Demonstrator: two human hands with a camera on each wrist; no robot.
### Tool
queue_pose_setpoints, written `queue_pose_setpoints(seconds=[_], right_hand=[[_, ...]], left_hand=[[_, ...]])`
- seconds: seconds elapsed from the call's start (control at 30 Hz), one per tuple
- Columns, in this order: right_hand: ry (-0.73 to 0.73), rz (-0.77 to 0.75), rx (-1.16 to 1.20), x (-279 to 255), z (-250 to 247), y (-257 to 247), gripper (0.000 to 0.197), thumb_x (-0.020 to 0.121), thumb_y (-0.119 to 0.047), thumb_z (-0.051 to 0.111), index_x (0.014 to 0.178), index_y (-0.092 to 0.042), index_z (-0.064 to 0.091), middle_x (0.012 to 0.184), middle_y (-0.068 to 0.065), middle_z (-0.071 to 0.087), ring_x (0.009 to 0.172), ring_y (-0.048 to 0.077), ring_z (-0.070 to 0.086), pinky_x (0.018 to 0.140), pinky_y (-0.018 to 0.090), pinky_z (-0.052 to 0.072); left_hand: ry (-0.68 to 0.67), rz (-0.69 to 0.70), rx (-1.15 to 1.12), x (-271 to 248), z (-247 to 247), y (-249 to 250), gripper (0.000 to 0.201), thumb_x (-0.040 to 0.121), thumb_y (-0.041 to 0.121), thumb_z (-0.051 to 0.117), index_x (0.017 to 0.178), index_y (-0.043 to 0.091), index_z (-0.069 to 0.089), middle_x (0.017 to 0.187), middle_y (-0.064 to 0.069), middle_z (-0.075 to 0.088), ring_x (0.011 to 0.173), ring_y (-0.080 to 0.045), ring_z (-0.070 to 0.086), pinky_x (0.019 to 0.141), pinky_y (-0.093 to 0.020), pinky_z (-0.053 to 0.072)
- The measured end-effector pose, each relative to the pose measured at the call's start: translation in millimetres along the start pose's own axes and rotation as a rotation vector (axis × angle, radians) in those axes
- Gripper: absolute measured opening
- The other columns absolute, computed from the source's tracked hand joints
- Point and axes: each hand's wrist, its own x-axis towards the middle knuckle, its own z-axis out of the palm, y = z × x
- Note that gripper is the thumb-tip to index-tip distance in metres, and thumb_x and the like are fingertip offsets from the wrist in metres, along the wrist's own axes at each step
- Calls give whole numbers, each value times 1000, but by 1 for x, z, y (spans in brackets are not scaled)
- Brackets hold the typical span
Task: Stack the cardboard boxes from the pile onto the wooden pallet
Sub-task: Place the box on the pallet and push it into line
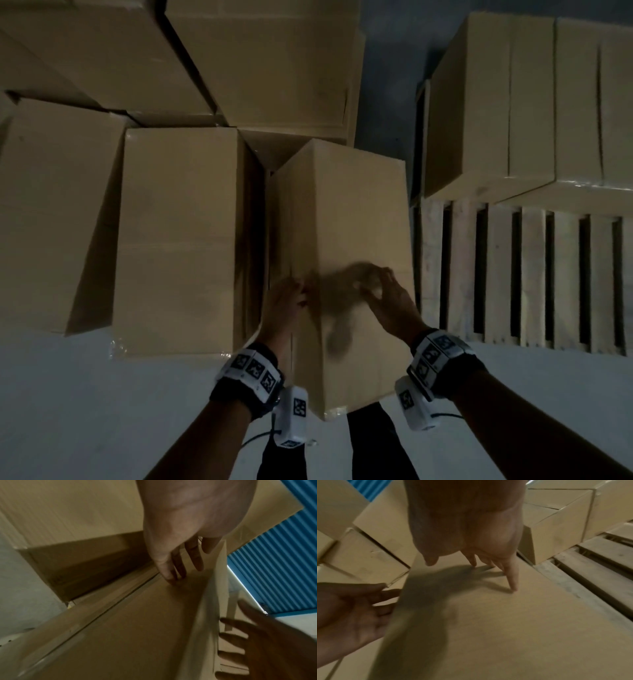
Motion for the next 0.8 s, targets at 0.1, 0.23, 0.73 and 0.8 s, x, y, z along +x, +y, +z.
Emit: queue_pose_setpoints(seconds=[0.1,0.23,0.73,0.8], right_hand=[[-65,50,-64,4,1,-17,107,79,-77,49,154,-7,15,156,22,20,142,42,25,115,55,29],[-96,120,-148,18,2,-6,133,69,-89,48,155,-7,-11,163,22,-3,150,40,-2,120,57,18],[198,287,604,-8,-88,57,63,82,-46,74,137,-36,45,122,-4,62,113,22,60,101,50,50],[239,275,571,-29,-100,52,65,83,-48,73,139,-32,44,125,-1,62,113,23,60,101,49,50]], left_hand=[[-68,37,-18,1,19,2,19,103,6,50,104,-7,63,99,-14,73,90,-23,72,76,-31,60],[86,59,192,28,30,-2,16,99,7,55,93,18,65,97,-4,69,92,-25,67,81,-36,55],[70,-23,170,26,60,19,36,98,39,62,127,20,50,105,4,61,94,-14,61,69,-28,48],[102,62,225,4,69,33,38,97,43,62,125,21,48,103,9,58,95,-13,58,69,-27,45]])
